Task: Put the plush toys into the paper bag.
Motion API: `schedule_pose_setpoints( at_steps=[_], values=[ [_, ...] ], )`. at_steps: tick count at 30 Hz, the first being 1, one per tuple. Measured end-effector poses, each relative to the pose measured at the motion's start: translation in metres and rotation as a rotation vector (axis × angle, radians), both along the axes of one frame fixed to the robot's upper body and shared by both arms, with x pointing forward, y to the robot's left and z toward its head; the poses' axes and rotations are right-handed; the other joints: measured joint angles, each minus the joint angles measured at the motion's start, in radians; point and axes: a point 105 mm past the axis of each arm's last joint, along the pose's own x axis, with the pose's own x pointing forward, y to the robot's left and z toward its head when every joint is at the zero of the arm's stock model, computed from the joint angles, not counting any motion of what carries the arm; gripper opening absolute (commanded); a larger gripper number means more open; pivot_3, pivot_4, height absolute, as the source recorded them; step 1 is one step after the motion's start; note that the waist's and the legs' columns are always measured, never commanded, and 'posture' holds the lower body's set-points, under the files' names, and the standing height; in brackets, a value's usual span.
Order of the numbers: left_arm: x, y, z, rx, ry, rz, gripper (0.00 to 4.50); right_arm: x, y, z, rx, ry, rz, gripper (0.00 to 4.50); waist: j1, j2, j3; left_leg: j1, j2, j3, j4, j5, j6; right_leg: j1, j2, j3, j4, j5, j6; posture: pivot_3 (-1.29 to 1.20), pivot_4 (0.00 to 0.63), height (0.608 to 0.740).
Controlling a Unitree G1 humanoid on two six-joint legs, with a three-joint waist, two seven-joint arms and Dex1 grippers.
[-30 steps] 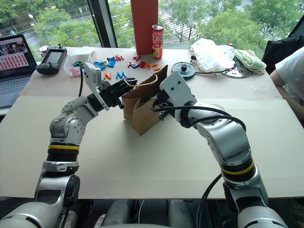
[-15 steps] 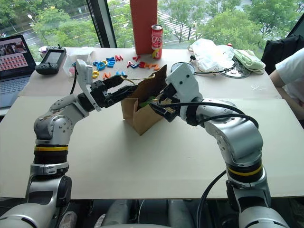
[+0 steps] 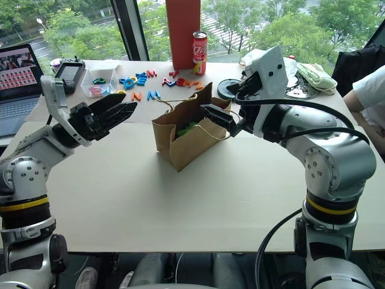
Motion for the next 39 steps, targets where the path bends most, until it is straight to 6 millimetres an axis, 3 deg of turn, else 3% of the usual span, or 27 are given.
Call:
schedule_pose_setpoints(
  at_steps=[2, 9, 13, 21, 24, 28, 33, 39],
  values=[
    [-0.001, 0.002, -0.008, 0.001, 0.027, 0.006, 4.50, -0.002, 0.003, 0.002, 0.006, 0.003, 0.022, 3.77, 0.000, 0.000, 0.000, 0.000, 0.000, 0.000, 0.000, 0.000, 0.000, 0.000, 0.000, 0.000, 0.000, 0.000, 0.000, 0.00, 0.150, 0.739],
    [-0.004, 0.003, -0.021, 0.094, 0.054, -0.013, 4.50, -0.011, 0.015, -0.002, 0.008, 0.026, 0.077, 1.33, 0.000, 0.000, 0.000, 0.001, 0.000, 0.001, -0.001, 0.000, 0.000, 0.000, 0.000, 0.000, 0.000, 0.000, 0.000, 0.00, 0.150, 0.739],
    [-0.005, -0.004, -0.038, 0.167, 0.061, -0.046, 4.50, -0.021, 0.034, -0.018, -0.034, 0.078, 0.166, 0.03, 0.000, 0.000, 0.000, 0.001, 0.000, 0.001, -0.002, 0.000, 0.000, 0.000, 0.000, 0.000, -0.001, 0.000, 0.000, 0.00, 0.150, 0.739],
    [0.000, -0.009, -0.054, 0.259, 0.037, -0.068, 4.50, -0.037, 0.059, -0.082, -0.225, 0.260, 0.279, 0.03, 0.000, 0.000, 0.000, 0.000, 0.000, 0.001, -0.002, 0.000, 0.000, -0.001, 0.000, 0.000, -0.001, 0.000, 0.000, 0.00, 0.150, 0.739],
    [0.000, -0.013, -0.057, 0.286, 0.028, -0.096, 4.50, -0.026, 0.058, -0.094, -0.282, 0.262, 0.225, 0.03, 0.000, 0.000, 0.000, 0.001, 0.000, 0.002, -0.002, 0.000, 0.000, 0.000, 0.000, 0.000, -0.001, 0.000, 0.000, 0.00, 0.150, 0.739],
    [0.002, -0.018, -0.070, 0.335, 0.039, -0.127, 4.50, 0.005, 0.048, -0.116, -0.363, 0.257, 0.073, 0.03, 0.000, 0.000, 0.000, 0.001, 0.000, 0.003, -0.002, 0.000, 0.000, -0.001, 0.000, 0.000, -0.001, 0.000, 0.000, 0.00, 0.150, 0.739],
    [0.006, -0.024, -0.070, 0.367, 0.007, -0.156, 4.50, 0.025, 0.056, -0.108, -0.342, 0.208, 0.013, 0.03, -0.001, 0.000, 0.000, -0.001, 0.000, 0.003, -0.002, 0.000, 0.000, -0.002, 0.001, 0.000, -0.001, 0.000, 0.000, 0.00, 0.150, 0.739],
    [0.016, -0.032, -0.074, 0.375, -0.022, -0.161, 4.50, 0.025, 0.073, -0.102, -0.293, 0.187, 0.037, 0.03, 0.000, 0.000, 0.000, -0.001, 0.000, 0.004, -0.002, 0.000, 0.000, -0.001, 0.000, 0.000, -0.001, 0.000, 0.000, 0.00, 0.150, 0.739]
  ],
)
